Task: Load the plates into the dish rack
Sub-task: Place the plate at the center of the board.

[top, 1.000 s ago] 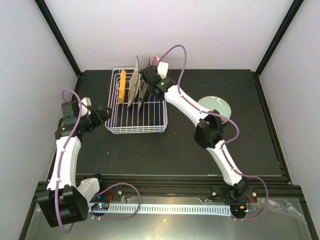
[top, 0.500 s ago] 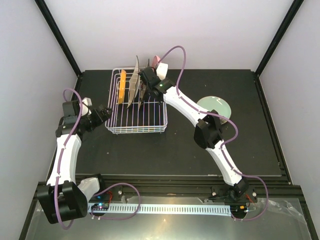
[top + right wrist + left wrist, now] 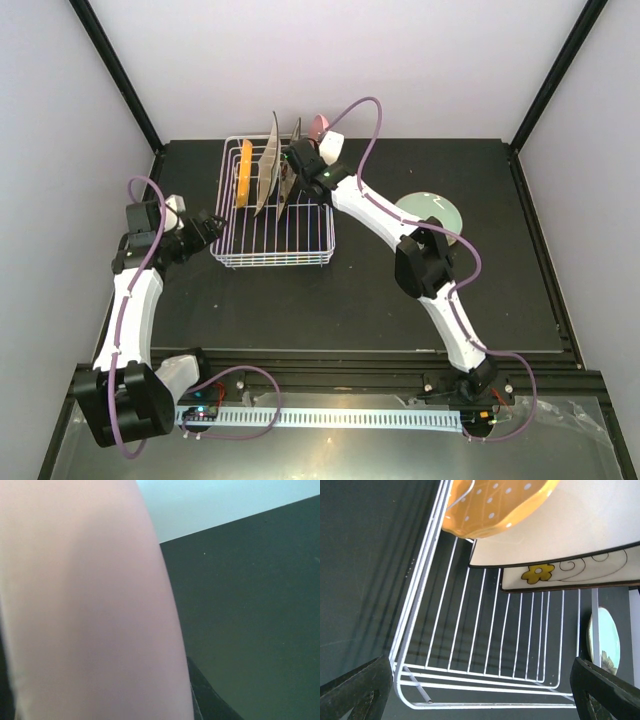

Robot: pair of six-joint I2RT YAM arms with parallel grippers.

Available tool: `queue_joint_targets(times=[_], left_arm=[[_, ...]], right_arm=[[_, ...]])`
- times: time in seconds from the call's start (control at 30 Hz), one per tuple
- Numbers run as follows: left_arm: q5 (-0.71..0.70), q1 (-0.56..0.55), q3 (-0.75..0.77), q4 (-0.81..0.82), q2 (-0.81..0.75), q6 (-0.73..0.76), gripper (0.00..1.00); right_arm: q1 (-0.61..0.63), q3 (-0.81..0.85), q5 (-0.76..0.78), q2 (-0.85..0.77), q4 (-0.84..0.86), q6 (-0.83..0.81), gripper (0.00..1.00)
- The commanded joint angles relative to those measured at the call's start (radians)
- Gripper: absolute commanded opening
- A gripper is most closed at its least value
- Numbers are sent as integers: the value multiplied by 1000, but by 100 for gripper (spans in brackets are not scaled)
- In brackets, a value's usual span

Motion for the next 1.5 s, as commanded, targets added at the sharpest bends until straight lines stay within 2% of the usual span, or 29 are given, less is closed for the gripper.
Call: queue_joint_targets(times=[0.0,0.13,0.37,0.53,0.73,0.8,1.0,1.2,1.47], left_arm=[[24,-28,40,35,-10,48,99],[38,-55,45,53,-17,80,99],[9,-189,81,130,-56,152,99],[-118,-333,135,172,-17,228,99],[-309,-535,223,231,76,302,98],[-329,-579,250,276,118,313,96],[-313,-670,375,310,273,309,78],[-396,-717,481,281,396,325,74],[-518,-737,539,271,470,349,65]], right_arm=[[-35,-111,-4,-39,-72,-2,1],[-49,-163,-16,-76,-47,-4,1],[-71,-290,-68,-179,45,-7,1],[-81,-342,-73,-237,63,0,1],[-97,-483,-93,-378,133,3,1],[-103,-524,-110,-423,147,-2,1],[-127,-620,-152,-522,149,-5,1],[-159,-726,-194,-592,177,13,1],[-169,-713,-213,-615,173,5,1]])
